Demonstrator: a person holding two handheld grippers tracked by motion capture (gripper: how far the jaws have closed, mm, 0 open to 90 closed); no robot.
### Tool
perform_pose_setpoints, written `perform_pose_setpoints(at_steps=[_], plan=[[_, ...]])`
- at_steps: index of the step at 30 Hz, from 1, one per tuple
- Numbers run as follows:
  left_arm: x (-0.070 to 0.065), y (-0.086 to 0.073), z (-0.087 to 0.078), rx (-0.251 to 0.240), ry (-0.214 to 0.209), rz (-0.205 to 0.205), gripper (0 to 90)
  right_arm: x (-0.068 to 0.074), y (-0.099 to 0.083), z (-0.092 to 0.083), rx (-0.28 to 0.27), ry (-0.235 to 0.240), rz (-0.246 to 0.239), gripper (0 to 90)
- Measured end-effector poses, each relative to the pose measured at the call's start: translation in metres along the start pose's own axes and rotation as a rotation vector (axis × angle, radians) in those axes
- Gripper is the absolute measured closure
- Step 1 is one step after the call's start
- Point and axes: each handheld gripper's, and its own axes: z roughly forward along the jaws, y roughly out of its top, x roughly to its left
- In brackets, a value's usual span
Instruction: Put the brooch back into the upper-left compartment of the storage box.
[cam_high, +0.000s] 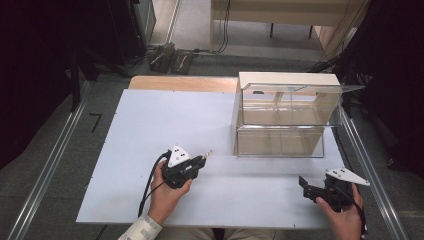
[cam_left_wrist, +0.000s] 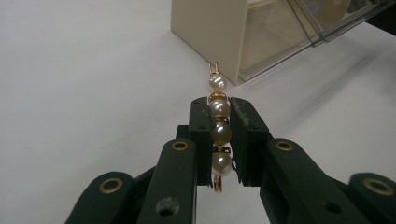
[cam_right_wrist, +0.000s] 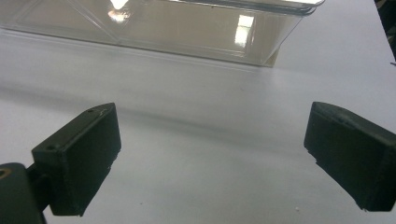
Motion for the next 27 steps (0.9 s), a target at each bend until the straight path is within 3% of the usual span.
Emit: perform_pose_setpoints(at_steps=[27], plan=[[-0.016,0.019,-0.01,-0.058,-0.041,0.019,79.9,0.0,0.0,0.0,0.001,0.001,-0.001,2.3]])
